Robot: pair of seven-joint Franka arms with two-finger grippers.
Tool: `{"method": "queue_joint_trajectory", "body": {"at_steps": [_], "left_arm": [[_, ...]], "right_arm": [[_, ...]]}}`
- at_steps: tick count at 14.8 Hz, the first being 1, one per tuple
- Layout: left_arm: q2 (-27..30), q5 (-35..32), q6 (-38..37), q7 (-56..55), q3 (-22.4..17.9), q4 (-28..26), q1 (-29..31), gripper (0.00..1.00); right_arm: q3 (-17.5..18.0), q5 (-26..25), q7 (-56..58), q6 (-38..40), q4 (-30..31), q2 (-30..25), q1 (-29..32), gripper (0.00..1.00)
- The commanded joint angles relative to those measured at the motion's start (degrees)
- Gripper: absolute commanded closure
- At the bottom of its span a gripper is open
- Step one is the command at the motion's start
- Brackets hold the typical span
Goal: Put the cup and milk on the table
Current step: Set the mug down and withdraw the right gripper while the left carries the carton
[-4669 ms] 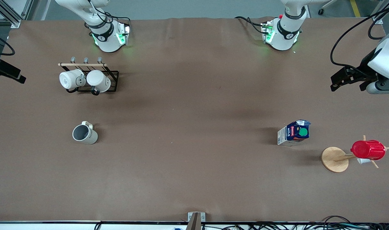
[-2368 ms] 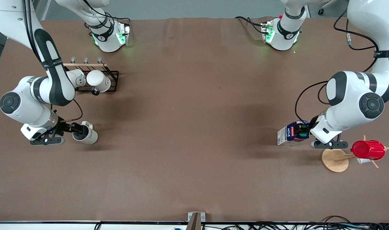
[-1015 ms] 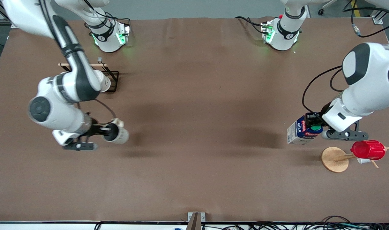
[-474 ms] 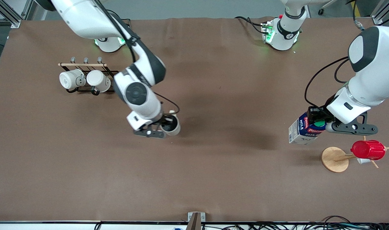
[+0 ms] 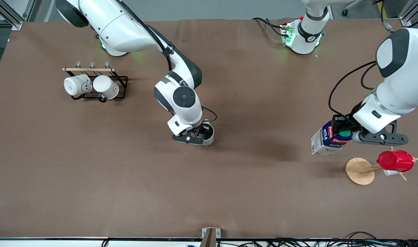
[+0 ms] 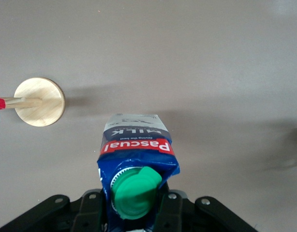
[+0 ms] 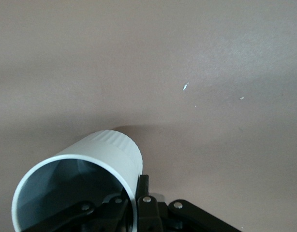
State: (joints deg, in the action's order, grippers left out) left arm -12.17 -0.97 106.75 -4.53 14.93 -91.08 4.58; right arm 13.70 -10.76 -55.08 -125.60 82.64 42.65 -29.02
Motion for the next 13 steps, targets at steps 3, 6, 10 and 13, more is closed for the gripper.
{"method": "queue_joint_trajectory", "body": {"at_steps": [3, 6, 10, 13], "left_arm": [[-0.39, -0.61, -1.54, -0.92, 2.47, 1.70, -0.45, 0.69], [-0.48, -0.52, -1.54, -4.15, 3.44, 2.05, -2.11, 0.69], [-3.81, -1.14, -1.54, -15.31, 3.53, 3.19, -8.95, 0.69], [-7.85, -0.96, -1.46, -26.02, 3.53, 6.61, -14.58, 0.69]], "right_arm": [[-0.08, -1.73, -1.43, -0.78, -1.08, 1.47, -0.69, 0.85], [-0.08, -2.51, -1.52, -0.61, -1.17, 1.30, -0.69, 0.00], [0.01, -2.43, -2.22, 3.94, -1.17, -2.90, 0.89, 0.00], [0.01, -2.60, -1.87, 14.21, -0.90, -11.33, 6.15, 0.00]]}}
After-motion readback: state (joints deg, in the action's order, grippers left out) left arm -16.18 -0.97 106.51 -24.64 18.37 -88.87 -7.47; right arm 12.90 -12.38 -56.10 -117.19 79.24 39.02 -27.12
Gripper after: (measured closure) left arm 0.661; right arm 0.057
